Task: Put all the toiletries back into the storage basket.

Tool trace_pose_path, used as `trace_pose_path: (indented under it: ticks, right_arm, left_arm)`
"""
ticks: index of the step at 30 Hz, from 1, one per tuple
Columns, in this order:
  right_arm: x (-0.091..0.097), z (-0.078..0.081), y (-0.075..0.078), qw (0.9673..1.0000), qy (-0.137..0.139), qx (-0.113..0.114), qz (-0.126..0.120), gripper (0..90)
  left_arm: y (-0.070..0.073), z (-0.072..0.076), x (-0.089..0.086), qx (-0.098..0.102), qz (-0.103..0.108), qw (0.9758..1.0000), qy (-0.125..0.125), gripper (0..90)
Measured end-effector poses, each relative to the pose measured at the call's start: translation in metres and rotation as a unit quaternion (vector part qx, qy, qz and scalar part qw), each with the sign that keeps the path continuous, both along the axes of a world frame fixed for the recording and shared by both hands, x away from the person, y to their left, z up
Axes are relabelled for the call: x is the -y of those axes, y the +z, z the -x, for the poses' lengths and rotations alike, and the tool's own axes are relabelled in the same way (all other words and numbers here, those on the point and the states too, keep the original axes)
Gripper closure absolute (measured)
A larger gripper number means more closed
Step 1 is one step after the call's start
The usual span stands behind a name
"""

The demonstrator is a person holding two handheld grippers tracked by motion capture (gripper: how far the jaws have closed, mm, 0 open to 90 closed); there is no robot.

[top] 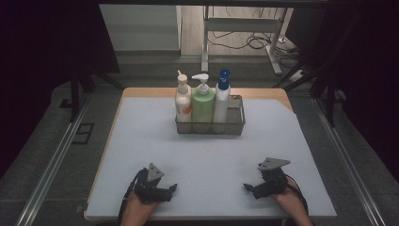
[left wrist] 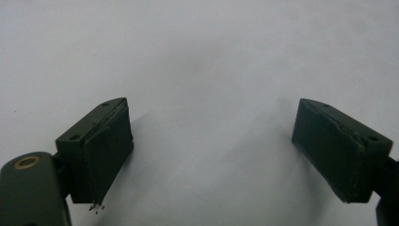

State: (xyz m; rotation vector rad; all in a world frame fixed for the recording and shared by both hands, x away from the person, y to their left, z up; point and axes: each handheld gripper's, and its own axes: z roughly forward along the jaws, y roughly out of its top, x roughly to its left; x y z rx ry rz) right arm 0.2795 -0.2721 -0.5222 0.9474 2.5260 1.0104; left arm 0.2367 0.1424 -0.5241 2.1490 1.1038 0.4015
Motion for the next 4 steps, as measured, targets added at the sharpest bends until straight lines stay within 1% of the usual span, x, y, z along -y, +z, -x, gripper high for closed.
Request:
trace_pose_path:
  ticks: [4]
  right_arm:
    - [0.0002,0.0003,-0.0003,1.0,0.001,0.001,-0.001,0.0]
  left_arm:
    - [-0.0001,0.0,0.0,0.0,0.0,1.0,0.0,12.5]
